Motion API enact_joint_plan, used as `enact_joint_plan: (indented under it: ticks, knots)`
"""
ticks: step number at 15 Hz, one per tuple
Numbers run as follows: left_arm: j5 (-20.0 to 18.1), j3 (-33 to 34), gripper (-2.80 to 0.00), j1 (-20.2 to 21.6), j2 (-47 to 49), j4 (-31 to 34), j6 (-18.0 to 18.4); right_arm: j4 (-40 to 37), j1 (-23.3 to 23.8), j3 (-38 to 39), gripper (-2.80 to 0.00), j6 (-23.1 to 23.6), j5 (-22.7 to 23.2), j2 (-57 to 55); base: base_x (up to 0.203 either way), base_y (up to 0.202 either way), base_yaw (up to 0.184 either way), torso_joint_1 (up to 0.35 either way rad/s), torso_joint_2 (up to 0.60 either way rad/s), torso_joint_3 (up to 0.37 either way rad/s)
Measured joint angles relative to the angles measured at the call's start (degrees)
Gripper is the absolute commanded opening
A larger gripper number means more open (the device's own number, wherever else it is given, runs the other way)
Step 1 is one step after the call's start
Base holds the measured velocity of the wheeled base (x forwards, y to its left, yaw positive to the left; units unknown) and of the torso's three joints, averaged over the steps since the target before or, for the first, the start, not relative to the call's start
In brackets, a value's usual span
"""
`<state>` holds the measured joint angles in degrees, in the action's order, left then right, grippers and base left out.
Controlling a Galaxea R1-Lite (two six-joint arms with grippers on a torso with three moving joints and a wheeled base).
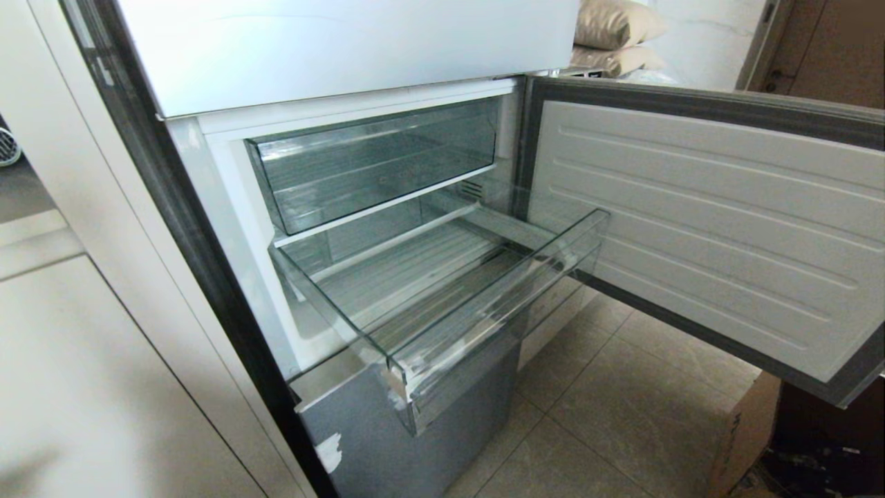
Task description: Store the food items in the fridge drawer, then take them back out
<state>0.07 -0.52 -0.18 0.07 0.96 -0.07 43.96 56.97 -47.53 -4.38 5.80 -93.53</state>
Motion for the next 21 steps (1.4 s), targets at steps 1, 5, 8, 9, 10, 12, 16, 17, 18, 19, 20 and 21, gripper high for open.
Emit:
enact_joint_plan:
  ticks: [1,5,8,9,10,12,16,17,18,19,20,21]
  knots:
    - [0.0,0.0,-2.8,0.0,0.0,0.0,0.0,-0.07,0.19,3.02,-2.8,-0.01,-0.21,4.85,0.0,0.0,0.0,0.0,0.0,0.0]
    - [0.0,0.0,-2.8,0.0,0.0,0.0,0.0,-0.52,-0.46,12.77,-2.8,0.33,-0.46,21.65,0.0,0.0,0.0,0.0,0.0,0.0]
    - [0.0,0.0,-2.8,0.0,0.0,0.0,0.0,-1.25,-4.06,19.9,-2.8,0.56,-0.51,34.85,0.0,0.0,0.0,0.0,0.0,0.0]
    - [0.0,0.0,-2.8,0.0,0.0,-0.02,-0.02,-1.59,-7.57,22.19,-2.8,0.65,-0.54,38.68,0.0,0.0,0.0,0.0,0.0,0.0]
    - [0.0,0.0,-2.8,0.0,0.0,0.0,0.0,-2.38,-11.67,23.96,-2.8,0.82,-0.6,41.52,0.0,0.0,0.0,0.0,0.0,0.0]
    - [-0.02,0.0,-2.8,0.0,0.0,0.0,0.0,-6.33,-22.93,27.32,-2.8,1.66,-0.73,46.87,0.0,0.0,0.0,0.0,0.0,0.0]
    - [0.0,0.0,-2.8,0.0,0.0,0.0,0.0,-26.32,-44.44,34.33,-2.8,3.95,-0.32,59.44,0.0,0.0,0.0,0.0,0.0,0.0]
    - [0.0,0.0,-2.8,0.0,0.0,0.0,0.0,-31.59,-47.4,36.8,-2.8,5.03,-0.29,62.95,0.0,0.0,0.0,0.0,0.0,0.0]
    - [0.0,0.0,-2.8,0.0,0.0,0.0,0.0,-35.07,-49.22,39.29,-2.8,6.01,-0.24,66.0,0.0,0.0,0.0,0.0,0.0,0.0]
    - [0.0,0.0,-2.8,-0.02,0.0,0.0,0.0,-37.54,-50.78,42.6,-2.8,7.18,-0.29,69.79,0.0,0.0,0.0,0.0,0.0,0.0]
    - [0.0,0.0,-2.8,-0.02,0.0,0.0,0.0,-38.6,-51.66,44.97,-2.8,7.96,-0.43,72.43,0.0,0.0,0.0,0.0,0.0,0.0]
    - [0.0,0.0,-2.8,-0.02,0.0,0.0,0.0,-39.12,-52.33,46.16,-2.8,8.77,-0.7,74.24,0.0,0.0,0.0,0.0,0.0,0.0]
